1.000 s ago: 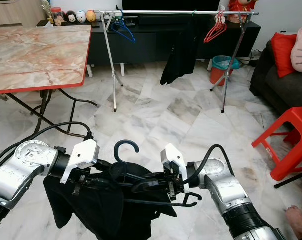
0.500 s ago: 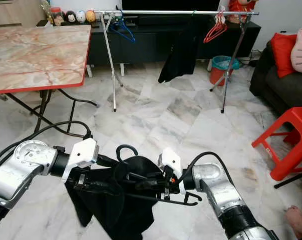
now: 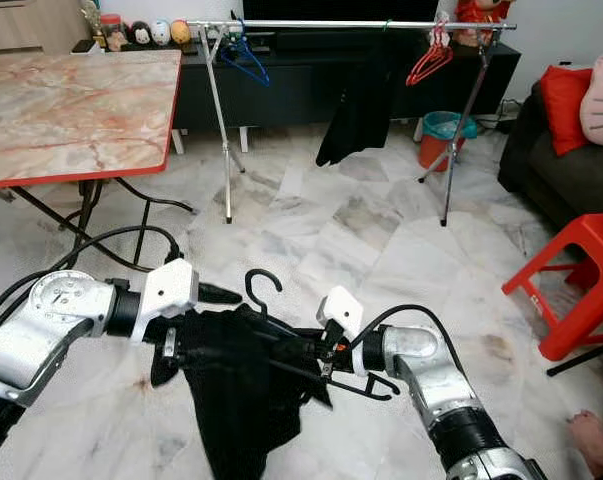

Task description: Hang hanger

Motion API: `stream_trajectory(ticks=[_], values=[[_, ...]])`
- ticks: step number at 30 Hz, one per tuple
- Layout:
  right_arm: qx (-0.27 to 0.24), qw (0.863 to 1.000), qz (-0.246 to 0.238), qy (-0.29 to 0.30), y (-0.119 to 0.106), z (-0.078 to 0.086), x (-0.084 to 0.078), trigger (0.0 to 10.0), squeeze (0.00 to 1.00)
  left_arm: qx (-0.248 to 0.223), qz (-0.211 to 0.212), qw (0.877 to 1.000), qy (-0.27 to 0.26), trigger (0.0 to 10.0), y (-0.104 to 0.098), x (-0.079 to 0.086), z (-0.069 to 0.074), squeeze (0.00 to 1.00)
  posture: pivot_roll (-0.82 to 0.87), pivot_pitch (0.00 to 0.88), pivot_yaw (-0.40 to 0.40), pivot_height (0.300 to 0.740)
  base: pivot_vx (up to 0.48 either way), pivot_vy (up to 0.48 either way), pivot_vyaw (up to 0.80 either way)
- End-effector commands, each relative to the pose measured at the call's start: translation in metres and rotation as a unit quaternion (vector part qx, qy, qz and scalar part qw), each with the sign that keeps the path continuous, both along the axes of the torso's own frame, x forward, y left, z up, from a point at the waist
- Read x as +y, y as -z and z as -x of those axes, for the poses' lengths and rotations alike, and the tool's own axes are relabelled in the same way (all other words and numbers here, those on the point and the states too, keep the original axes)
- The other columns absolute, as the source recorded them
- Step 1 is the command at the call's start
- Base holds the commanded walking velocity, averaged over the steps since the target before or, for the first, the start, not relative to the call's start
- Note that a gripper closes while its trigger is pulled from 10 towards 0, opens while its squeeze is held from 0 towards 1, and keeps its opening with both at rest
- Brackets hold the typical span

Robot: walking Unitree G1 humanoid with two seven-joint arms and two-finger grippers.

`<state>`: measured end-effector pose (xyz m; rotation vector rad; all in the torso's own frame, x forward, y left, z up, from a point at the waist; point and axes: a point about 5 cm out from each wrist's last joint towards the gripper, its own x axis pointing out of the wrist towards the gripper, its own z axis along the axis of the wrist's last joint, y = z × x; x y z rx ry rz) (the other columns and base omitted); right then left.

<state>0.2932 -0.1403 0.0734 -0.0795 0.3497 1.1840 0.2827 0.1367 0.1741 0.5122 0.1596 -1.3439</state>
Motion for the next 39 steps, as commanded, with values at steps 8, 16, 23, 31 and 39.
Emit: stream_trajectory(ticks=[8,16,23,31,39], values=[[-0.077,0.991,-0.051,0.094,-0.022,-0.021,-0.001,0.0,0.0,-0.053,0.032,0.992,-0.107,10.0,-0.002,0.005,-0.017,0.0,0.06,0.0,-0.018,0.74,0.0,0.0,0.0],[-0.131,0.955,-0.064,0.259,-0.031,-0.038,-0.016,0.0,0.0,-0.12,0.086,0.953,-0.265,10.0,-0.006,0.007,-0.04,0.0,0.05,0.0,-0.017,0.74,0.0,0.0,0.0],[-0.153,0.932,-0.064,0.321,-0.032,-0.04,-0.015,0.0,0.0,-0.128,0.116,0.934,-0.312,10.0,-0.004,-0.002,-0.044,0.0,0.04,0.0,-0.013,0.74,0.0,0.0,0.0],[-0.158,0.935,-0.11,0.299,-0.042,-0.04,0.006,0.0,0.0,-0.141,0.108,0.928,-0.326,10.0,0.001,-0.016,-0.048,0.0,0.04,0.0,-0.009,0.74,0.0,0.0,0.0],[-0.167,0.942,-0.126,0.261,-0.055,-0.041,0.017,0.0,0.0,-0.13,0.091,0.923,-0.35,10.0,0.01,-0.018,-0.052,0.0,0.04,0.0,-0.012,0.74,0.0,0.0,0.0]])
